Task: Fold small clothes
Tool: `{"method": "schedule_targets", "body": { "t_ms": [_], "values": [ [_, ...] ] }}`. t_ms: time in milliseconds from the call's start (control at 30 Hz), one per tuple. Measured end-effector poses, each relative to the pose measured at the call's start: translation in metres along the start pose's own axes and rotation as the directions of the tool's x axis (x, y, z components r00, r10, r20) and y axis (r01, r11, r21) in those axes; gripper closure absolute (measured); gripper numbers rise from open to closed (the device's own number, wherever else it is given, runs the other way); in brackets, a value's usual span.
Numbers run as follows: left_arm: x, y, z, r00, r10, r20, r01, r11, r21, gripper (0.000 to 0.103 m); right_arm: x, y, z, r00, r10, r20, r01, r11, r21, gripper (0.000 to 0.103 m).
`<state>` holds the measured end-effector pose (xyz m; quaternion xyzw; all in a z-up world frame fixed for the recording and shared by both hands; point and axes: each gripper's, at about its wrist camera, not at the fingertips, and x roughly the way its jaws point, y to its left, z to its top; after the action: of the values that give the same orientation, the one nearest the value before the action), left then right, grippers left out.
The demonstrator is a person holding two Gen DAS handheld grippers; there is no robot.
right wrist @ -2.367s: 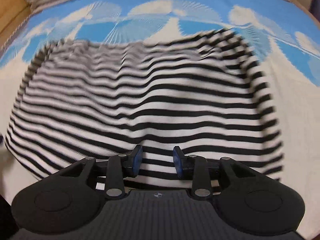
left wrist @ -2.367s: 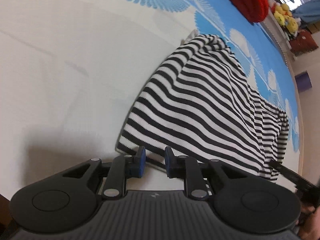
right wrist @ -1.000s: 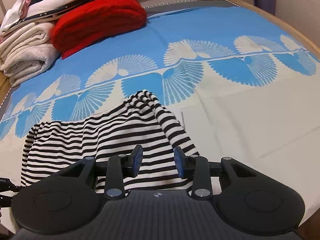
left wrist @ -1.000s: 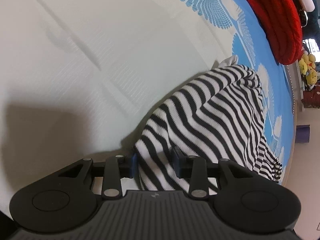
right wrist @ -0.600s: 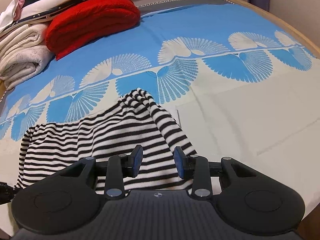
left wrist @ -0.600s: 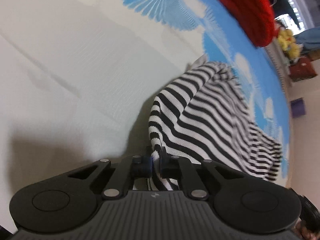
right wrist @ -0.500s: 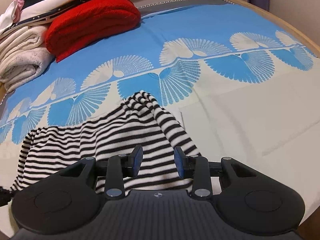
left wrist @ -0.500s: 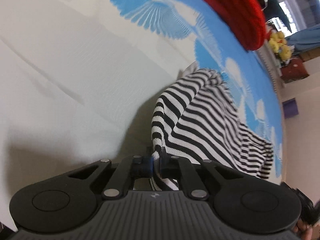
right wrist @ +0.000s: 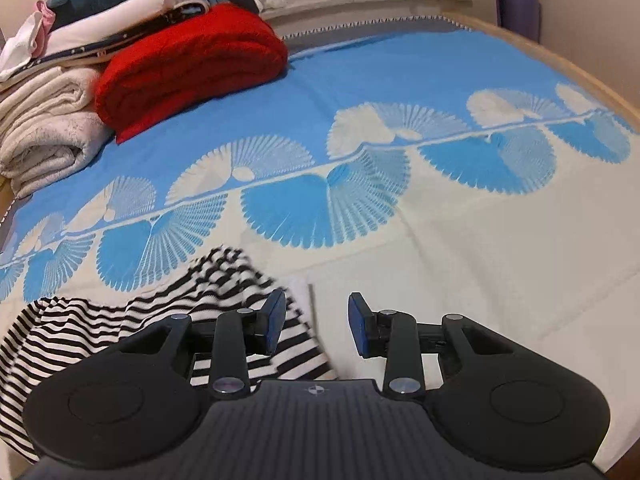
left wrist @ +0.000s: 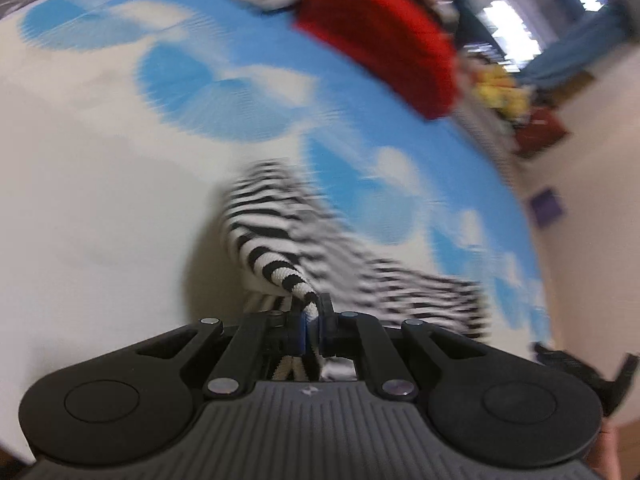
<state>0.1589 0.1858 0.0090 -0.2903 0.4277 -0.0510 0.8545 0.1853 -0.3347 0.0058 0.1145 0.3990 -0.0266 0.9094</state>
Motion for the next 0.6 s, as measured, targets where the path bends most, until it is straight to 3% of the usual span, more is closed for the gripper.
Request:
{"method": "schedule_targets", "body": {
  "t_ms": [67, 133, 200, 300, 400, 467, 533, 600],
  "values": [
    [0.013, -0.04, -0.005, 0.996, -0.092, 0.011, 0.091, 0.994, 0.054, 0.098, -0.006, -0.013, 0.002, 1.0, -0.004, 0.008, 0.004, 1.0, 0.011, 0.067],
    [0.025, -0.082, -0.015, 0.979, -0.204, -0.009, 0.203, 0.972, 0.119, 0.098, -0.012, -0.027, 0.002, 1.0, 0.004, 0.013, -0.004, 0.999, 0.037, 0.067],
    [0.04, -0.126, -0.03, 0.948, -0.313, -0.059, 0.319, 0.929, 0.186, 0.098, -0.015, -0.039, 0.0, 1.0, 0.007, 0.007, -0.008, 0.998, 0.064, 0.067],
    [0.07, -0.187, -0.066, 0.893, -0.413, -0.177, 0.447, 0.854, 0.264, 0.098, -0.019, -0.053, -0.001, 1.0, 0.011, 0.009, -0.012, 0.995, 0.098, 0.067],
    [0.107, -0.242, -0.11, 0.85, -0.427, -0.308, 0.517, 0.786, 0.339, 0.097, -0.022, -0.062, -0.001, 1.0, 0.005, 0.019, -0.007, 0.994, 0.109, 0.067],
    [0.132, -0.268, -0.138, 0.842, -0.369, -0.393, 0.517, 0.758, 0.397, 0.095, -0.021, -0.068, -0.001, 1.0, 0.012, 0.018, -0.014, 0.992, 0.128, 0.067],
    [0.147, -0.274, -0.148, 0.831, -0.325, -0.451, 0.516, 0.753, 0.409, 0.095, -0.018, -0.072, -0.001, 0.999, 0.047, 0.006, -0.047, 0.987, 0.152, 0.067],
    [0.147, -0.264, -0.139, 0.859, -0.297, -0.417, 0.469, 0.783, 0.409, 0.092, -0.014, -0.071, -0.001, 0.996, 0.095, -0.003, -0.093, 0.981, 0.169, 0.067]
  ]
}}
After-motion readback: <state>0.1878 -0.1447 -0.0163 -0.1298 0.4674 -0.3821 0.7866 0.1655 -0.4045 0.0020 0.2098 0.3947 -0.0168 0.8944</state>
